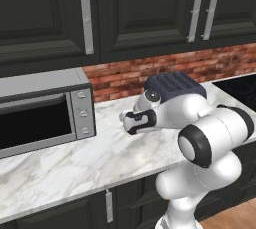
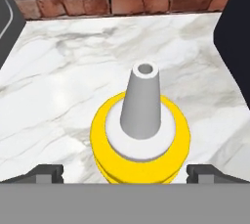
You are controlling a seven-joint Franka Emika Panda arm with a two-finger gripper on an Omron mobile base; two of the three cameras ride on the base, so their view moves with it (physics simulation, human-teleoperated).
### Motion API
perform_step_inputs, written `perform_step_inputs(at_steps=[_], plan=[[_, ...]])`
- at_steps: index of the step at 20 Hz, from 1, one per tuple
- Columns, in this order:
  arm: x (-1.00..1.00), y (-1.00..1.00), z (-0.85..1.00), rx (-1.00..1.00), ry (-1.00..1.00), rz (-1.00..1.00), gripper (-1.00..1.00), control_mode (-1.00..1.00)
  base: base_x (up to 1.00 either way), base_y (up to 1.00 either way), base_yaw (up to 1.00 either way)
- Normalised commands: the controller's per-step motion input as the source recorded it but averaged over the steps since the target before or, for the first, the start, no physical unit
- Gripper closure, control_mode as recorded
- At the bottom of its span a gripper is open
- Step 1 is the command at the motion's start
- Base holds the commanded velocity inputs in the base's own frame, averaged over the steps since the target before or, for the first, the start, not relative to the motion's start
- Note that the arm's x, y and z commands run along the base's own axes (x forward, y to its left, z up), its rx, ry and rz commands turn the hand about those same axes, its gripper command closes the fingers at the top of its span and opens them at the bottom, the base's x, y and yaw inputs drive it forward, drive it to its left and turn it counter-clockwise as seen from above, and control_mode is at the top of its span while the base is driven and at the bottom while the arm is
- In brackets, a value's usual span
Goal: Place the mustard and mustard from the counter to the top shelf of the fridge. If the existing items in the fridge are on the top shelf, move them to other shelves.
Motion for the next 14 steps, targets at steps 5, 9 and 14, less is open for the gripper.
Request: perform_step_inputs(at_steps=[5, 9, 14], plan=[[0.09, 0.00, -0.04, 0.00, 0.00, 0.00, -1.00, -1.00, 0.00, 0.00, 0.00], [0.07, 0.00, -0.04, 0.00, 0.00, 0.00, -1.00, -1.00, 0.00, 0.00, 0.00], [0.05, 0.00, 0.00, 0.00, 0.00, 0.00, -1.00, -1.00, 0.00, 0.00, 0.00]])
